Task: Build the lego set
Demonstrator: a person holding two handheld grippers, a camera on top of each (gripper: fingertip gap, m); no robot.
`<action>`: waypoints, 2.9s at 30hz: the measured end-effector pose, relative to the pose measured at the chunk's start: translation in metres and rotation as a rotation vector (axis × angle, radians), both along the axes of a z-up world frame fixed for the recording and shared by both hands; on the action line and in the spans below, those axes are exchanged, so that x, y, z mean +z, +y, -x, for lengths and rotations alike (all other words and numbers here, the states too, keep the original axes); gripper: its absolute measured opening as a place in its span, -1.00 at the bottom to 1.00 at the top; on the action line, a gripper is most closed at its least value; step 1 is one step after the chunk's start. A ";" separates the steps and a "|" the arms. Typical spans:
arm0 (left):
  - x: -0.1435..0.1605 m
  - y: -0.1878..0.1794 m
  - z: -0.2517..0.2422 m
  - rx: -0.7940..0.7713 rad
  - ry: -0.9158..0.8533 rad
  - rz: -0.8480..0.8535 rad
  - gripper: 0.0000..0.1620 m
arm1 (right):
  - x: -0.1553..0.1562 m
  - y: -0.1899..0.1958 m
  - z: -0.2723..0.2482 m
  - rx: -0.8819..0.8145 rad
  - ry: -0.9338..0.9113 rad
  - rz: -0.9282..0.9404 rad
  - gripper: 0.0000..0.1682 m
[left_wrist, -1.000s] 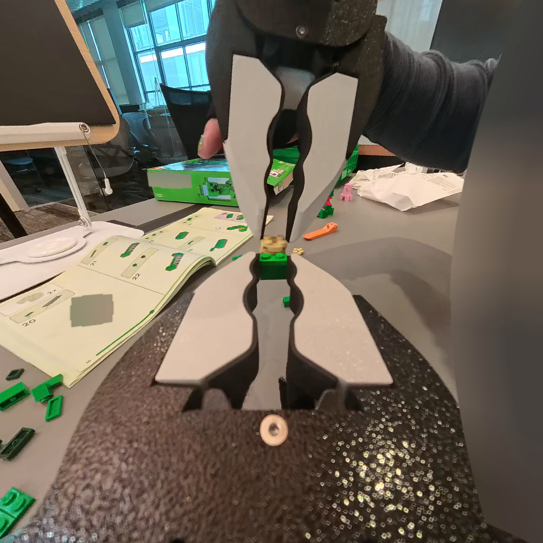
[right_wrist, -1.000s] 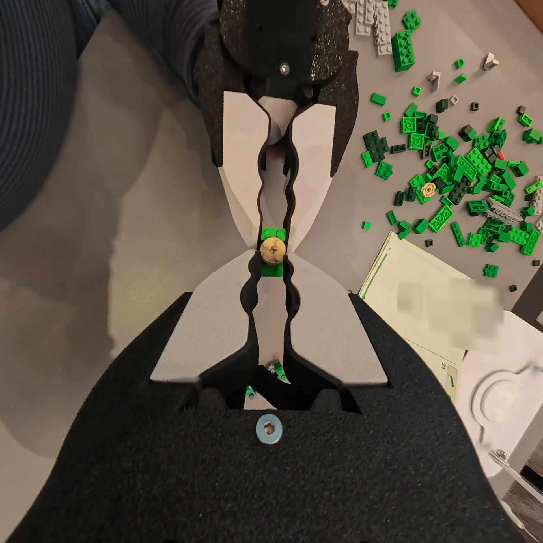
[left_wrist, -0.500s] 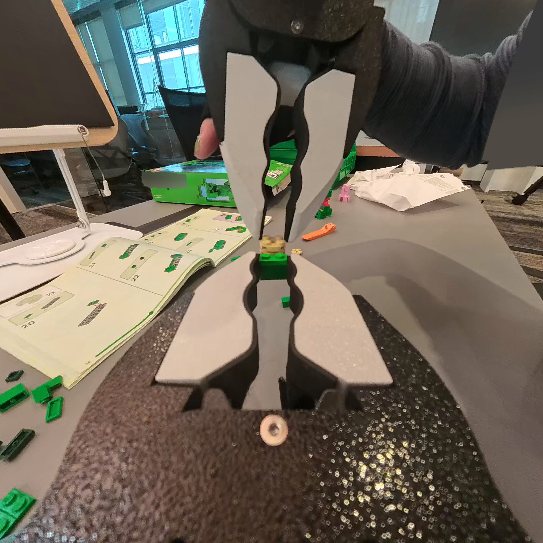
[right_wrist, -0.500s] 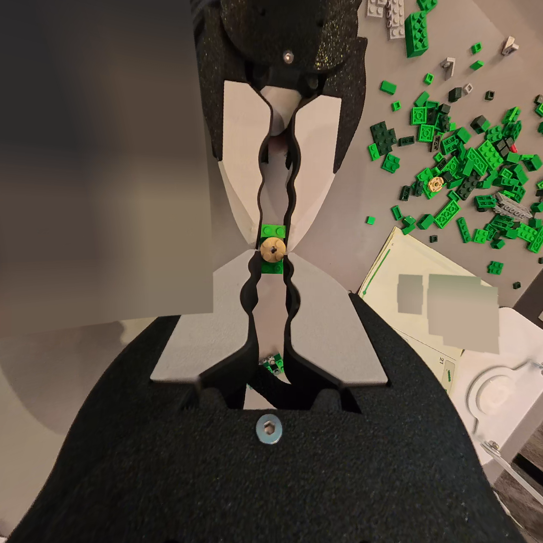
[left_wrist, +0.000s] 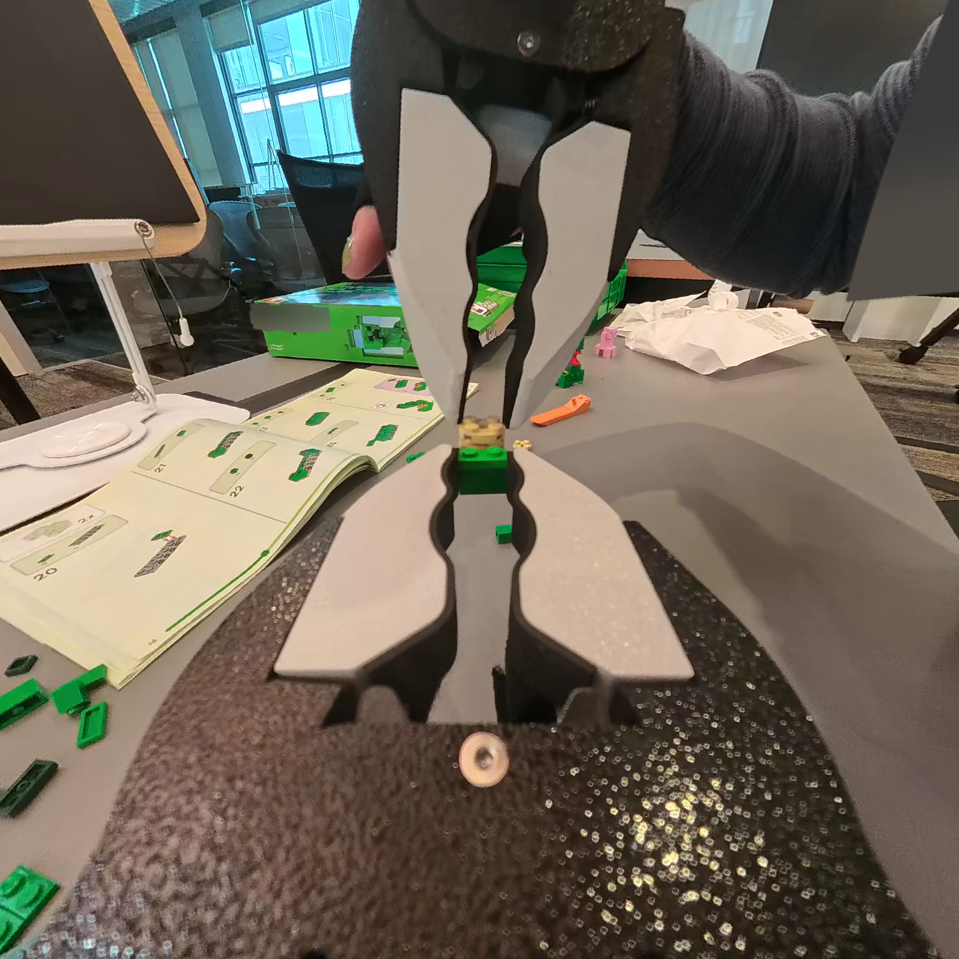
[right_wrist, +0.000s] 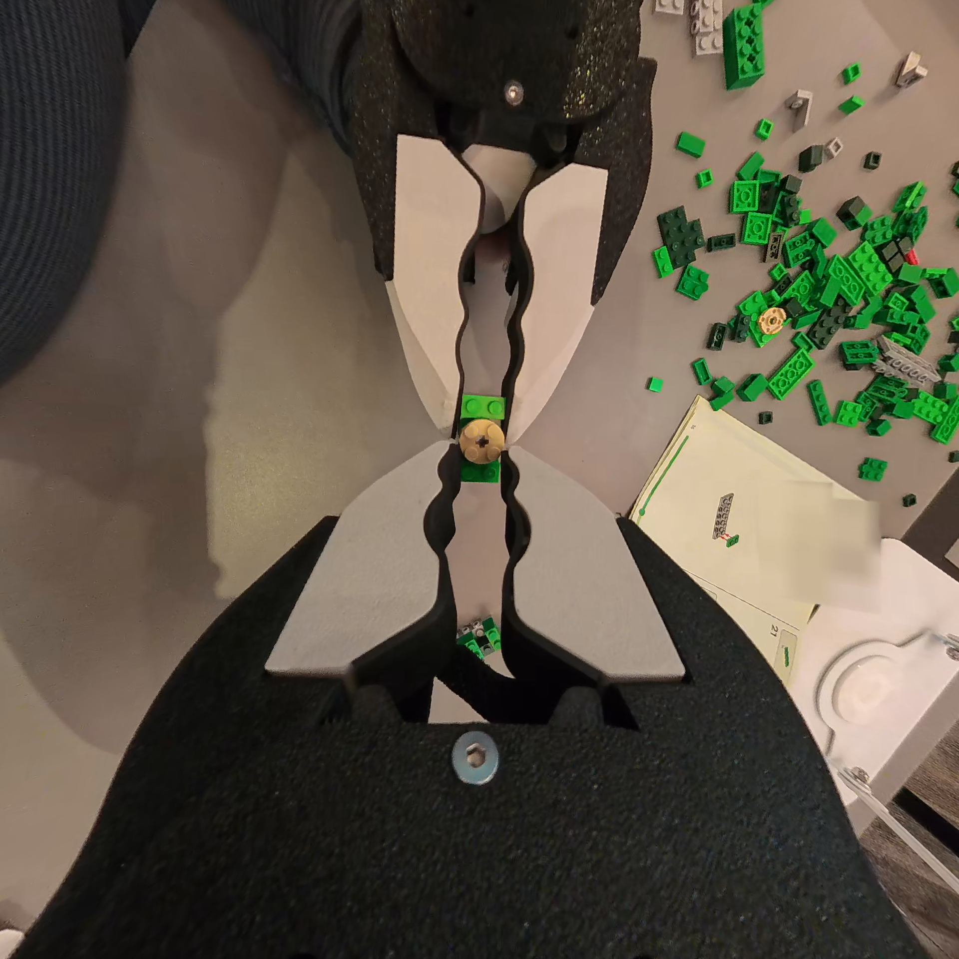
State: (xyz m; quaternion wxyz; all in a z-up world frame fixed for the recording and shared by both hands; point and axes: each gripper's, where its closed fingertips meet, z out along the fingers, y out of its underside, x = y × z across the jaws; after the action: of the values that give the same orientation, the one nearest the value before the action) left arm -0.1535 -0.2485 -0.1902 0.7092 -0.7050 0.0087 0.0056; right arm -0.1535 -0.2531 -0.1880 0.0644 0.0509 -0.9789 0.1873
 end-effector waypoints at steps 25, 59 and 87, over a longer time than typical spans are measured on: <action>0.012 -0.013 0.028 0.078 -0.224 -0.074 -0.80 | 0.024 -0.005 0.021 -0.089 0.286 0.154 -0.64; 0.044 -0.014 0.039 0.174 -0.168 -0.037 -0.80 | 0.040 -0.021 0.049 0.067 1.194 0.089 -0.75; 0.040 -0.008 0.031 0.123 -0.225 -0.002 -0.80 | 0.038 -0.015 0.041 0.160 1.166 0.024 -0.78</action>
State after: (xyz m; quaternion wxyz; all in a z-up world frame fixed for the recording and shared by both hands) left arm -0.1843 -0.2566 -0.1503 0.7047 -0.6995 -0.1144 -0.0301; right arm -0.1944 -0.2677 -0.1497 0.5783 0.2185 -0.7728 0.1436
